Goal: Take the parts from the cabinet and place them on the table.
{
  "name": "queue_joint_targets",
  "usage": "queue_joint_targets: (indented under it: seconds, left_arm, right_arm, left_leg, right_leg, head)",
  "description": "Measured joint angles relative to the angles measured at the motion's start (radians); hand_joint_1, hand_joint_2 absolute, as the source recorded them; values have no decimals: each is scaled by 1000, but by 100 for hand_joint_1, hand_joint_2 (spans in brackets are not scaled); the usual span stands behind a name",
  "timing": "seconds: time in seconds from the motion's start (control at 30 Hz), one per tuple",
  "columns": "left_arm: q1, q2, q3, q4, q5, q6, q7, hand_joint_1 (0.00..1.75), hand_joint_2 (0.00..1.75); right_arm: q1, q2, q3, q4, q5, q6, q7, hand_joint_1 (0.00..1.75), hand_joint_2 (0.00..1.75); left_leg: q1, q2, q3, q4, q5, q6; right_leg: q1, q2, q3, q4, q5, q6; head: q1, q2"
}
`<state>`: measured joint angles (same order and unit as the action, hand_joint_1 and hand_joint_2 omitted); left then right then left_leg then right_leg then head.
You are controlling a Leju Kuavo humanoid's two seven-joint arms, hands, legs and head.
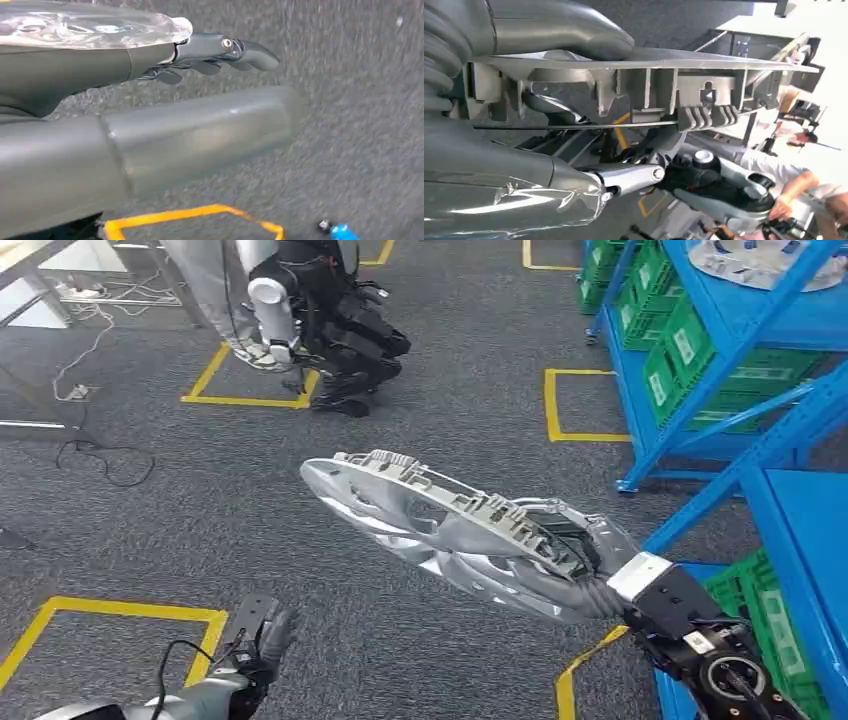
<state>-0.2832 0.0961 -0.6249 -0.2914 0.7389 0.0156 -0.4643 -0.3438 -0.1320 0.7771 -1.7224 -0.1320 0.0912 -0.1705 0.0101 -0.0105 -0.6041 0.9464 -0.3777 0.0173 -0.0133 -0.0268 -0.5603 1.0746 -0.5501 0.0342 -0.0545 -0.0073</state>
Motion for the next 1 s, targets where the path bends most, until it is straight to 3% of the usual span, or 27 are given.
queue_joint_targets:
  seconds: [0.07,0.1,0.13,0.17,0.2,0.23,0.27,0.3,0.4,0.43,0.47,0.5,0.53,0.57,0.6,0.63,0.67,0.7,0.73,0.77,0.8,0.83,0.93,0.97,1.0]
  left_arm:
    - [-2,0,0,0,-1,0,0,0,0]
    - [-1,-1,0,0,-1,0,0,0,0]
    - [-1,-1,0,0,-1,0,0,0,0]
    - [-1,-2,0,0,-2,1,0,0,0]
    - [-1,-2,0,0,-2,2,0,0,0]
    - [-1,-4,0,0,-2,2,0,0,0]
    - [-2,-8,0,0,-2,2,0,0,0]
    - [-2,-8,0,0,-2,3,0,0,0]
    - [5,-8,0,0,-2,3,1,0,0]
    - [6,-2,0,0,-2,5,1,0,0]
    - [4,-6,0,0,-3,5,0,0,0]
    - [0,-5,0,0,-3,5,0,0,0]
    - [-3,-5,0,0,-3,6,0,0,0]
    - [-2,-5,0,0,-3,7,0,0,0]
    - [0,-5,0,0,-3,8,0,0,0]
    - [1,-5,0,0,-3,8,0,0,0]
    - [1,-5,0,0,-3,8,1,0,0]
    - [1,-4,0,0,-3,8,0,0,0]
    - [0,-3,0,0,-3,9,1,0,0]
    - [-1,-5,0,0,-3,10,0,0,0]
    - [-5,-6,0,0,-3,11,1,0,0]
    - [-5,-6,0,0,-2,14,1,0,0]
    - [-1,-4,0,0,-2,15,1,0,0]
    - [-1,-5,0,0,-2,16,1,0,0]
    - [-4,-5,0,0,-2,16,1,0,0]
  right_arm:
    - [2,0,-2,0,0,-1,0,175,175]
    - [5,0,-2,0,0,-1,0,175,175]
    - [7,0,-2,0,0,-1,1,175,175]
    - [7,0,-2,0,1,-2,2,175,175]
    - [7,-1,-3,-1,1,-2,2,175,175]
    - [7,-1,-3,-3,2,-2,2,175,175]
    - [7,-1,-4,-5,2,-3,2,175,175]
    - [7,-1,-5,-5,2,-4,1,175,175]
    - [7,-1,-6,-8,2,-4,1,175,175]
    - [6,0,-6,-9,2,-4,2,175,175]
    - [6,0,-6,-10,4,-3,3,175,175]
    - [5,-1,-8,-11,4,-4,3,175,175]
    - [5,-1,-10,-12,4,-6,2,175,175]
    - [5,-1,-10,-12,4,-5,3,175,175]
    - [5,-1,-10,-12,4,-5,3,175,175]
    - [6,-1,-10,-12,4,-5,3,175,175]
    - [7,-1,-10,-12,4,-5,3,175,175]
    - [6,-1,-10,-12,4,-4,3,175,175]
    - [6,-1,-10,-12,4,-5,3,175,175]
    - [5,-1,-11,-13,5,-5,3,175,175]
    - [4,-1,-13,-13,5,-6,3,175,175]
    - [4,-1,-13,-13,6,-5,3,175,175]
    - [1,-1,-14,-15,6,-6,3,175,175]
    - [0,-1,-15,-16,7,-5,3,175,175]
    - [-1,-1,-16,-17,7,-5,2,175,175]
  left_leg:
    - [-5,-24,0,1,-1,4]
    - [-8,-37,0,1,-2,5]
    - [-10,-53,2,2,-2,5]
    - [-11,-70,4,2,-2,5]
    - [-12,-87,6,2,-2,5]
    - [-12,-99,8,2,-2,5]
    - [-8,-108,7,1,-2,4]
    - [-10,-125,3,5,-1,-1]
    - [-1,-165,-5,-5,10,-20]
    - [-9,-159,-5,-5,7,-23]
    - [-15,-84,-14,17,-12,-28]
    - [-13,-39,-44,74,-49,-32]
    - [-9,-16,-86,159,-89,-38]
    - [-4,-7,-131,247,-122,-43]
    - [0,-3,-159,303,-135,-50]
    - [6,1,-166,311,-125,-55]
    - [12,7,-145,266,-90,-61]
    - [15,15,-102,187,-49,-66]
    - [17,36,-50,91,-8,-70]
    - [16,91,-9,9,6,-74]
    - [6,87,-7,8,3,-60]
    - [6,69,-10,10,-1,-45]
    - [8,35,-9,11,-4,-24]
    - [11,24,-6,9,-4,-19]
    - [12,15,-5,9,-4,-11]
  right_leg:
    - [4,21,-88,175,-63,-1]
    - [4,23,-115,219,-67,-2]
    - [4,24,-121,214,-47,-6]
    - [5,27,-103,161,-4,-13]
    - [7,38,-69,72,53,-21]
    - [10,68,-31,-23,105,-28]
    - [7,127,-9,-90,121,-36]
    - [4,126,14,-108,121,-35]
    - [12,89,25,-122,115,-40]
    - [-5,71,38,-143,123,-42]
    - [0,57,45,-155,128,-44]
    - [1,43,45,-157,129,-47]
    - [2,27,45,-157,128,-47]
    - [2,10,45,-157,126,-49]
    - [1,-6,44,-156,125,-49]
    - [0,-20,45,-155,123,-47]
    - [-2,-35,45,-152,120,-43]
    - [-5,-48,45,-147,115,-38]
    - [-8,-60,46,-140,108,-32]
    - [-4,-71,48,-131,100,-23]
    - [1,-79,44,-126,93,-14]
    - [5,-88,48,-128,91,-10]
    - [0,-115,63,-130,81,6]
    - [-7,-63,53,-111,61,12]
    - [-8,-16,27,-51,24,10]
  head:
    - [4,0]
    - [4,0]
    - [4,0]
    - [5,0]
    - [4,0]
    - [5,0]
    - [4,0]
    - [3,0]
    - [6,0]
    - [5,0]
    - [0,0]
    - [-9,0]
    - [-10,0]
    - [-10,0]
    - [-11,0]
    - [-13,0]
    - [-14,0]
    - [-14,0]
    - [-16,0]
    - [-21,0]
    - [-29,0]
    - [-18,0]
    - [-12,0]
    - [-7,0]
    - [-1,0]
